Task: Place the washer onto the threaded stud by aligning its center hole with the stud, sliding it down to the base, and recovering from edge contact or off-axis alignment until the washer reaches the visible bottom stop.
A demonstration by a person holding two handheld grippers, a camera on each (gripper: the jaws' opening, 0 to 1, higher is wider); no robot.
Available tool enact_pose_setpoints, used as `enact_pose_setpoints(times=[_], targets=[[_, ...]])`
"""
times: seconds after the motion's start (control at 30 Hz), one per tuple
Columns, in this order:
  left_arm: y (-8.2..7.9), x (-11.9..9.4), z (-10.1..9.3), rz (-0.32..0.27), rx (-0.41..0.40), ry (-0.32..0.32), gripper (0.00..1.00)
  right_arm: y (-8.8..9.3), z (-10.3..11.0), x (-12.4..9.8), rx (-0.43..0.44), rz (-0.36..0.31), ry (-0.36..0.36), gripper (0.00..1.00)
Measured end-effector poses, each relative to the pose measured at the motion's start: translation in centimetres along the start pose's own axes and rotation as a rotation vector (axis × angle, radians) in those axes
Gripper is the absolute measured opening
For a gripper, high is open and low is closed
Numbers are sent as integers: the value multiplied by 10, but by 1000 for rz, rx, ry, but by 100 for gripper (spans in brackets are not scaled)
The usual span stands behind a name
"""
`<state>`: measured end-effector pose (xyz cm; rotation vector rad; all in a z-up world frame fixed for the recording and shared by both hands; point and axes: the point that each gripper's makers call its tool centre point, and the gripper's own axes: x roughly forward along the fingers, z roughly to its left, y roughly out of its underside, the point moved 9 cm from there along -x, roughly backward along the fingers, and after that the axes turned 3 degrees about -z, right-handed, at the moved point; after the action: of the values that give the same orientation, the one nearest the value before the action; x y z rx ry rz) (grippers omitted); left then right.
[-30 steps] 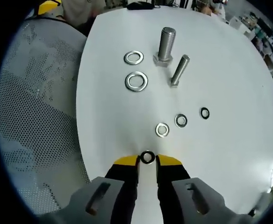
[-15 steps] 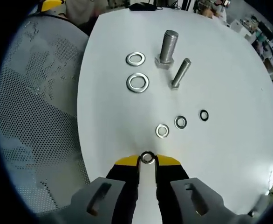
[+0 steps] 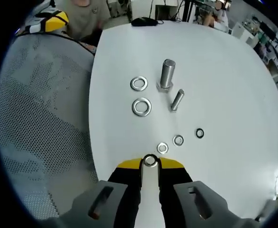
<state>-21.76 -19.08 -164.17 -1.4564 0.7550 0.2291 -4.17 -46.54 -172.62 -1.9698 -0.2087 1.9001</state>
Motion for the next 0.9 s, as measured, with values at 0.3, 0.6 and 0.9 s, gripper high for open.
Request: enact_pose_setpoints(times=[0.3,0.6,0.9], targets=[[0,0,1,-8,-2,-3,0,-16,-6,-6,-21,-34,12,14],[-1,0,1,-11,-5,-7,0,-37,-19,-10,-60,-97,103,14],[-1,0,1,-9,-5,-6,0,-55,-22,-4,-90,-123,124,14]])
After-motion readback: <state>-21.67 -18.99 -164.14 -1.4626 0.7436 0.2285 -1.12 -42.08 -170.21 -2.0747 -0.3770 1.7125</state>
